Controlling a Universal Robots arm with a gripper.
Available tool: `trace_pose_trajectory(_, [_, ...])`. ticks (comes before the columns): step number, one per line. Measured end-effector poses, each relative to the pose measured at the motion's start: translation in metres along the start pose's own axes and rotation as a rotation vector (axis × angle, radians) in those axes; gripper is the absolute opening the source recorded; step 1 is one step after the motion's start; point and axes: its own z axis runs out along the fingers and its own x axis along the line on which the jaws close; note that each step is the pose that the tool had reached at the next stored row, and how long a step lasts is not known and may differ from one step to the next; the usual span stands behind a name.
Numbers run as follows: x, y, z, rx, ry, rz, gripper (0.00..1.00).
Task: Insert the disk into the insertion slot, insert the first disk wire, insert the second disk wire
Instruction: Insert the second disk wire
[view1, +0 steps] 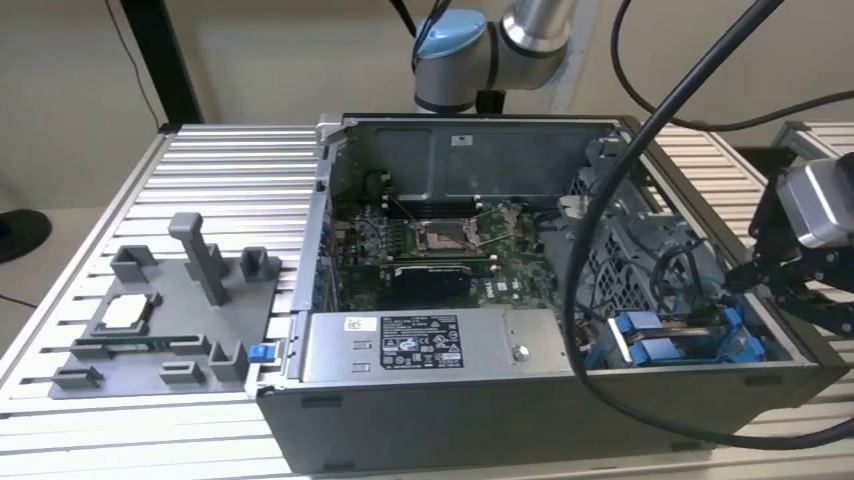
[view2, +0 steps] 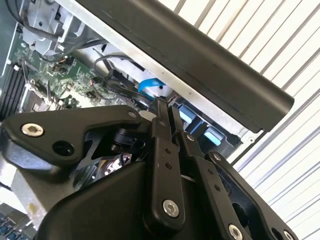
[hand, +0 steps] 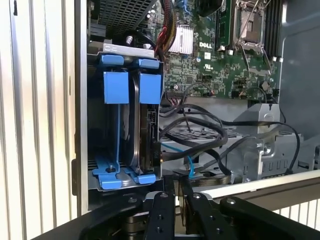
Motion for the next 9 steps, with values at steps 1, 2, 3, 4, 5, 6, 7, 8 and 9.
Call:
trace_pose_trajectory(1, [-0.0010, 0.0007, -0.0020, 0.0000, 0.0000, 0.000, 0.00])
trace_pose_trajectory(2, [-0.0021, 0.0014, -0.0039, 0.0000, 0.0001, 0.000, 0.00])
trace_pose_trajectory(3, [-0.0030, 0.0023, -0.0055, 0.0000, 0.0001, 0.000, 0.00])
trace_pose_trajectory(4, [-0.0038, 0.0033, -0.0068, 0.0000, 0.0000, 0.000, 0.00])
trace_pose_trajectory(5, [-0.0046, 0.0045, -0.0074, 0.0000, -0.0003, 0.000, 0.00])
trace_pose_trajectory(6, [-0.0054, 0.0058, -0.0076, 0.0000, -0.0001, 0.000, 0.00])
trace_pose_trajectory(7, [-0.0061, 0.0072, -0.0076, -0.0001, 0.0002, 0.000, 0.00])
trace_pose_trajectory(8, [-0.0069, 0.0087, -0.0074, -0.0001, 0.0004, 0.000, 0.00])
trace_pose_trajectory(9, [-0.0077, 0.0103, -0.0072, -0.0002, 0.0008, 0.000, 0.00])
